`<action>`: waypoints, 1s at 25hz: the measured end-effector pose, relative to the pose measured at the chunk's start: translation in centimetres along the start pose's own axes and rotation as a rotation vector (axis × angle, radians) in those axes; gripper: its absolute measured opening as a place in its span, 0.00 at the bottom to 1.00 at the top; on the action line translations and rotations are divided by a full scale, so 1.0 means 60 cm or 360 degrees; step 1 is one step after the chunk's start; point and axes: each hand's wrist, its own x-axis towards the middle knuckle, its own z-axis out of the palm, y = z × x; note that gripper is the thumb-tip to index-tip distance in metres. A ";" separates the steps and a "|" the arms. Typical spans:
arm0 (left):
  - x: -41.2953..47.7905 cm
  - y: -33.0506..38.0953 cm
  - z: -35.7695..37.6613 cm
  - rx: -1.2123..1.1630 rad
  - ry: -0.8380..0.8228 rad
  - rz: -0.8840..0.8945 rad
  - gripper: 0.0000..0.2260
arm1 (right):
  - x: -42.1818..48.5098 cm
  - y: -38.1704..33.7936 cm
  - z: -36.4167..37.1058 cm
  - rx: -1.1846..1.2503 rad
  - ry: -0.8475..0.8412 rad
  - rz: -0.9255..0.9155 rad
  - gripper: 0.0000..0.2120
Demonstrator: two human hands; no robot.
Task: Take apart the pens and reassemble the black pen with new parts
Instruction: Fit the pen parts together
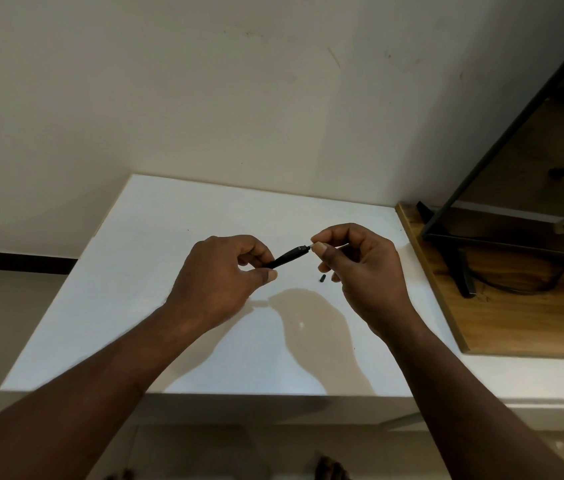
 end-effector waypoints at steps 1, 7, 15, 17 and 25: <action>0.000 0.000 0.000 0.0000 0.0002 0.0001 0.04 | 0.000 0.000 0.000 -0.0012 0.0004 -0.0004 0.05; 0.001 -0.001 -0.001 -0.0003 0.0036 0.0005 0.05 | -0.001 -0.001 0.003 -0.0105 0.0025 -0.0029 0.06; 0.001 0.000 -0.002 0.0048 0.0041 0.0013 0.04 | -0.002 -0.002 0.003 -0.0137 0.0031 -0.0055 0.06; 0.001 0.000 -0.002 0.0057 0.0042 0.0020 0.04 | -0.002 -0.002 0.003 -0.0154 0.0033 -0.0059 0.06; 0.002 0.001 -0.001 0.0061 0.0039 0.0045 0.05 | -0.003 -0.002 0.003 -0.0197 0.0043 -0.0093 0.06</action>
